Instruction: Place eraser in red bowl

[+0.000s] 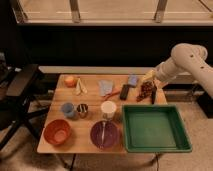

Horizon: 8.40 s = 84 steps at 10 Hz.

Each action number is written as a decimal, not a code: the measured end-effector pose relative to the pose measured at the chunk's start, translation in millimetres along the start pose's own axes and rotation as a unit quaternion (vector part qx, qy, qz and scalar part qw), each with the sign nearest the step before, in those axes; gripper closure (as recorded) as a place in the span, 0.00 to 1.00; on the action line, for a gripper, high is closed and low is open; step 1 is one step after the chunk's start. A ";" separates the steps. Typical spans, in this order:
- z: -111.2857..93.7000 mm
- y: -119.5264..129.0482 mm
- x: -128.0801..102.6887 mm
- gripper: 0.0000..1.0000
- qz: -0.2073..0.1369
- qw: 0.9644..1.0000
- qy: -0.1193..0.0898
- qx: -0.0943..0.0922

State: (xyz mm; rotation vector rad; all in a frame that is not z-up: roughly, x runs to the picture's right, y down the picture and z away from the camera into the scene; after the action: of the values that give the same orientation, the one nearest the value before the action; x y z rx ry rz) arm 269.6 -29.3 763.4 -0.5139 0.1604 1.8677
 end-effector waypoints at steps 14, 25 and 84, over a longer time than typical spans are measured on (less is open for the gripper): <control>-0.1 0.1 -0.1 0.34 0.000 1.000 0.000 0.000; 51.9 83.5 25.8 0.34 -0.097 0.994 -0.030 -0.041; 136.7 195.1 -7.0 1.00 -0.129 0.980 -0.059 -0.143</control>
State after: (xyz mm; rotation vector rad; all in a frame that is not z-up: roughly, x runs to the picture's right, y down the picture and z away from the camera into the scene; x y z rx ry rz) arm 54.2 -56.2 861.9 -0.5880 -0.2478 1.6682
